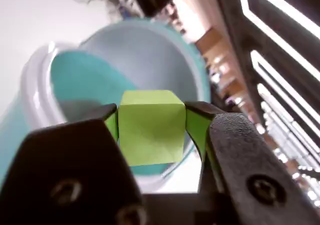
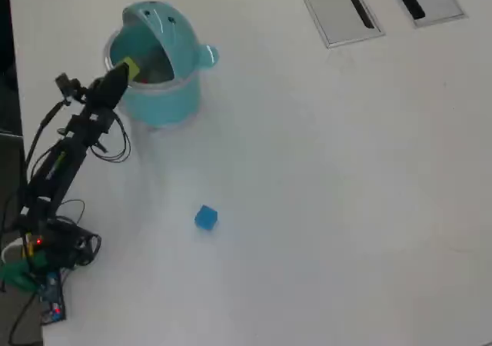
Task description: Grasp RGB lego blocks and put them in the bin one by one.
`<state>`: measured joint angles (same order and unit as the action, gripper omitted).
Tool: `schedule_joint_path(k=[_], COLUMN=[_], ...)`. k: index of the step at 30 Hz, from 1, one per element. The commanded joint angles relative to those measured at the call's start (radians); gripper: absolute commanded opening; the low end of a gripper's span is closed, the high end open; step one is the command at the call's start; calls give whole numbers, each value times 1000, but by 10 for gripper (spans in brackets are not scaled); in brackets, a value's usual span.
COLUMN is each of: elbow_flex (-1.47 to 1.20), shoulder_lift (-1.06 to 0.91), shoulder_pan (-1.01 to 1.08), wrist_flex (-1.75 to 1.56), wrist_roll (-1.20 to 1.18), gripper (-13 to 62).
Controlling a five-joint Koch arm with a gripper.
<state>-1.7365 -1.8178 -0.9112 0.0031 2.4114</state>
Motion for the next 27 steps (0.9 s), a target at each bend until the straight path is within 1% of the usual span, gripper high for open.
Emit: schedule_joint_path(k=[1,2,3,4,6,7,8,9,12,14,16,17,18,20,21,22,23,24,26,27], elbow_flex=[100,196,216,291,337,365,370,394,410,405,402,405,403,403,408,408,403,408,402,397], shoulder_lift=[-21,54,66,109,147,184,201,227,261,285,299,319,333,333,334,339,351,365,365,365], shoulder_pan=[-3,-6,-6,-6,-9,-8,-8,-8,-14,-37,-52,-58,-58,-60,-55,-58,-61,-61,-64,-63], wrist_flex=[-18,12,20,55,67,66,63,60,51,23,-3,-29,-55,-57,-57,-57,-92,-138,-129,-132], wrist_roll=[-2,14,14,21,29,37,40,43,49,49,46,44,46,48,51,51,51,52,51,51], gripper=[-98,-98,-98,-98,-97,-81,-81,-35,39,69,69,122,154,163,192,192,216,257,373,369])
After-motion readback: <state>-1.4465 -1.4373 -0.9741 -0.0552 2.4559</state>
